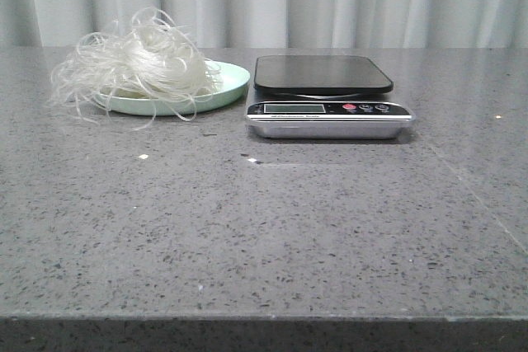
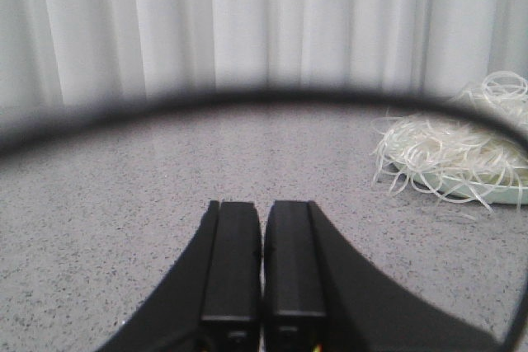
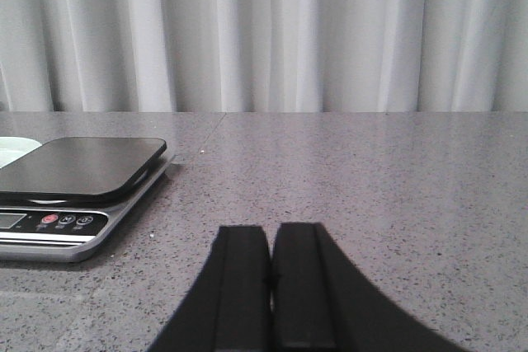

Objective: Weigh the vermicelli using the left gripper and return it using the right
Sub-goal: 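Move the left gripper down over the vermicelli on the green plate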

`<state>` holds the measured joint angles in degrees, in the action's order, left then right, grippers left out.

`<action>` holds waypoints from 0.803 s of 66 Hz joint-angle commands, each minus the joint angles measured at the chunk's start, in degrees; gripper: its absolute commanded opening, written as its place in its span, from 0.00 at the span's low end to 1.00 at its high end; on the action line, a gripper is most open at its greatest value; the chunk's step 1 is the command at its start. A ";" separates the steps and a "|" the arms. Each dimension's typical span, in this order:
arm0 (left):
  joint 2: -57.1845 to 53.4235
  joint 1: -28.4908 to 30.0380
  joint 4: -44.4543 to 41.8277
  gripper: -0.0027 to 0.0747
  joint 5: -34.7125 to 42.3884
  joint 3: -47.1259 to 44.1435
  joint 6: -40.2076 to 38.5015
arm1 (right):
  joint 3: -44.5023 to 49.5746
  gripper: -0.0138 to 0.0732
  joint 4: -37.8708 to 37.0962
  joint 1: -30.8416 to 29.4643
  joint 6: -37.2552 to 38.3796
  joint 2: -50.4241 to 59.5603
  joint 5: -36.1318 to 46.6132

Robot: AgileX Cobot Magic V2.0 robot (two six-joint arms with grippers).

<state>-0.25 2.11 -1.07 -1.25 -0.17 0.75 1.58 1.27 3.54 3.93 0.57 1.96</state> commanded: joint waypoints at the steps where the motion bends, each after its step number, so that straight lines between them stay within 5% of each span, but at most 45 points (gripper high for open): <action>1: -1.12 0.10 0.56 0.20 7.96 -0.40 -0.12 | -0.46 0.34 -0.54 -0.46 -0.35 0.90 4.17; 18: -0.99 0.10 0.68 0.20 24.97 3.08 -1.12 | -0.46 0.34 -0.54 -0.46 -0.35 0.90 4.17; 45: 17.21 -0.53 6.09 0.20 -9.57 31.89 -1.09 | -0.46 0.34 -0.54 -0.46 -0.35 0.90 4.17; 53: 20.37 -0.53 6.20 0.20 -9.48 32.80 -1.09 | -0.46 0.34 -0.54 -0.46 -0.35 0.90 4.17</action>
<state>17.10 1.78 3.83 -13.21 30.19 0.00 1.58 1.27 3.54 3.93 0.57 1.87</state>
